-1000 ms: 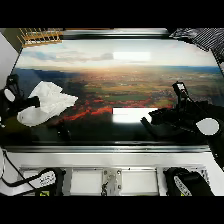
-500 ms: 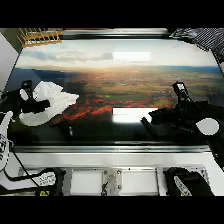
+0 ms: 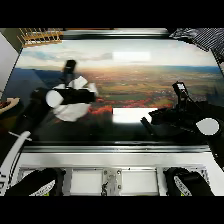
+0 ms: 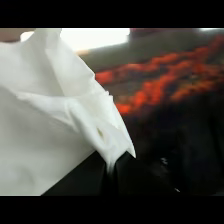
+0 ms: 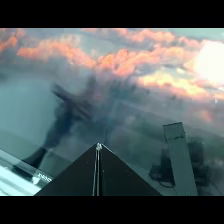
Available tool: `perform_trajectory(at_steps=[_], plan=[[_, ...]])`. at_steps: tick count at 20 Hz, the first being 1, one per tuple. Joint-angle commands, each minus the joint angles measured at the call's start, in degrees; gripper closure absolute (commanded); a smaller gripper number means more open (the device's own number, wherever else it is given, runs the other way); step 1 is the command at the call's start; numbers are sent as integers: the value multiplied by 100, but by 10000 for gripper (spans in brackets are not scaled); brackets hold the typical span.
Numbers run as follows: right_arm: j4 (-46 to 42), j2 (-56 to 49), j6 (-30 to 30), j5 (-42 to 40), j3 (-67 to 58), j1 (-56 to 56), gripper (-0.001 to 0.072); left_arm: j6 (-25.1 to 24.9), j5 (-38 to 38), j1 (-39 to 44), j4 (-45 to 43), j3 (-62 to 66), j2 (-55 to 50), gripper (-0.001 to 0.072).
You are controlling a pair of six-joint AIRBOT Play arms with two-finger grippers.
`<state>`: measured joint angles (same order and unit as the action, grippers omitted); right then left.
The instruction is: Fold the clothes and pants, and hang the long-sleeved shirts on hangers.
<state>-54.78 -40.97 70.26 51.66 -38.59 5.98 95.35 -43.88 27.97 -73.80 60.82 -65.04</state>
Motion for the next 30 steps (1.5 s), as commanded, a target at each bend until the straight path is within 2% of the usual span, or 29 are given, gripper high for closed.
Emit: perform_trajectory(at_steps=[1, 2, 3, 4, 8, 11, 12, 13, 14, 17, 20, 21, 24, 25, 28, 30], plan=[[-13, -2, 0, -59, 2, 4, 696, 4, 623, 1158, 133, 192, -144, 700], [-72, 0, 0, -138, 2, 4, 697, 2, 546, 1145, 129, 350, -264, 480], [-166, -2, 0, -203, 2, 4, 697, 4, 391, 1005, 131, 557, -372, 110], [-267, -7, 0, -256, 2, 4, 696, 4, 144, 748, 125, 769, -446, 20], [-413, -96, 0, -299, 2, 4, 694, 9, -555, -953, 129, 785, -509, 21], [-411, -302, 2, -295, 4, 4, 685, 238, -551, -2271, 155, -9, -603, 20], [-409, -428, 2, -273, 4, 4, 590, 343, -560, -2627, 205, -271, -758, 21], [-407, -562, 4, -267, 2, 4, 323, 350, -540, -2892, 356, -474, -940, 20], [-400, -704, 24, -249, 2, 4, 211, 339, -531, -3110, 597, -614, -1169, 20], [-389, -1128, 24, -212, 2, 4, 254, -87, -455, -3331, 1268, -544, -1858, 21], [-393, -1528, 232, -214, -31, 4, 253, -107, -481, -3215, 1443, -96, -2470, 24], [-389, -1698, 245, -214, -74, 4, 250, -107, -485, -3150, 1440, 35, -2629, 132], [-391, -2367, 264, -219, -407, -70, 246, -109, -505, -2997, 1421, 269, -2957, 647], [-387, -2645, 260, -225, -575, -136, 245, -109, -487, -2997, 1384, 278, -2968, 703], [-378, -3504, 111, -225, -1099, -214, 245, -216, -481, -3101, 1381, 273, -2929, 703], [31, -3982, -457, -184, -1322, -157, 244, -221, -509, -3169, 1379, 269, -2894, 703]])
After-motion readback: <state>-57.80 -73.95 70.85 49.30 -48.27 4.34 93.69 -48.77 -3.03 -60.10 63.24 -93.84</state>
